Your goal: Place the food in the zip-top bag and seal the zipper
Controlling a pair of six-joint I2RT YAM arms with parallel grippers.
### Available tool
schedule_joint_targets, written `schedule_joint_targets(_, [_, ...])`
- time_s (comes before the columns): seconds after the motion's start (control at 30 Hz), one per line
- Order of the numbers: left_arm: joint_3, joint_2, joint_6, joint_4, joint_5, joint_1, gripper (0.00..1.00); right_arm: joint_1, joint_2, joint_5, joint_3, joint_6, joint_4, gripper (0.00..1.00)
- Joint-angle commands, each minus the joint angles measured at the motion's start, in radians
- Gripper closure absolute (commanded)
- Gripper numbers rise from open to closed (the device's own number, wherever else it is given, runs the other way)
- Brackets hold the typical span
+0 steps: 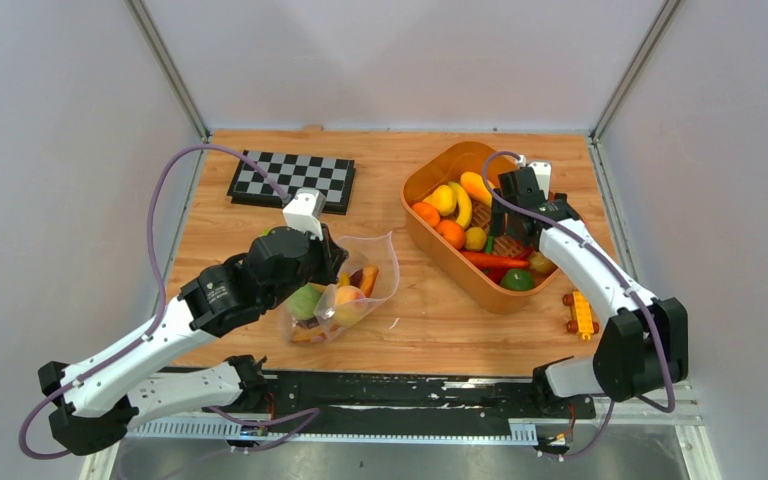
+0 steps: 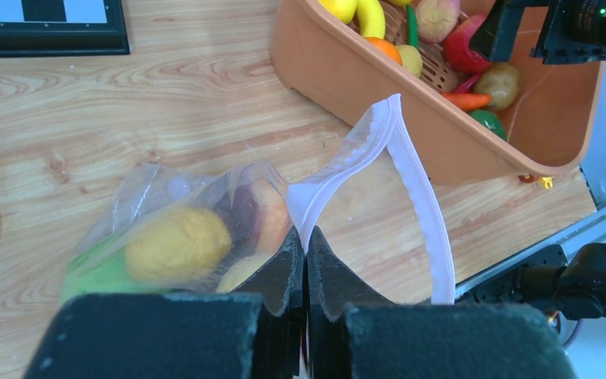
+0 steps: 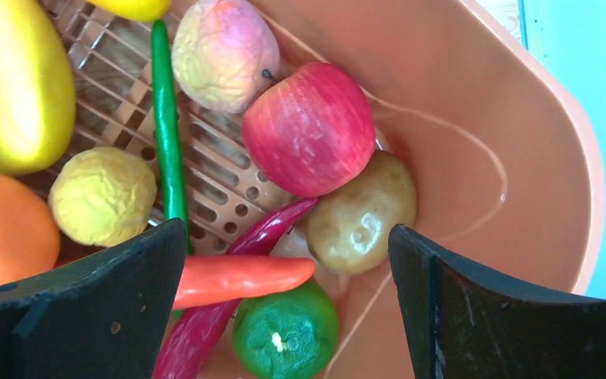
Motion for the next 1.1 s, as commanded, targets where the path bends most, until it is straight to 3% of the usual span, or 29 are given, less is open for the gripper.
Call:
schedule_joint_targets(0.0, [0.006, -0.027, -0.017, 0.033, -0.007, 0.003, 0.96, -0.05, 0.04, 0.018, 0.005, -0.037, 0.073, 0.0])
schedule_joint_targets(0.43, [0.003, -0.031, -0.019, 0.035, -0.009, 0.003, 0.96, -0.104, 0.138, -0.013, -0.061, -0.158, 0.255, 0.05])
schedule_joint_targets(0.77, [-0.013, -0.036, -0.023, 0.045, -0.006, 0.003, 0.96, -0.163, 0.159, -0.134, -0.132, -0.191, 0.386, 0.06])
schedule_joint_targets(0.87, [-0.005, -0.032, -0.019, 0.038, -0.009, 0.003, 0.96, -0.163, 0.157, -0.184, -0.15, -0.205, 0.41, 0.17])
schedule_joint_targets(0.97, [-0.005, -0.032, -0.019, 0.039, -0.013, 0.003, 0.96, -0.163, 0.129, -0.212, -0.162, -0.207, 0.42, 0.34])
schedule_joint_targets(1.07, [-0.005, -0.024, -0.019, 0.041, -0.006, 0.003, 0.96, -0.163, 0.07, -0.257, -0.181, -0.204, 0.43, 0.4])
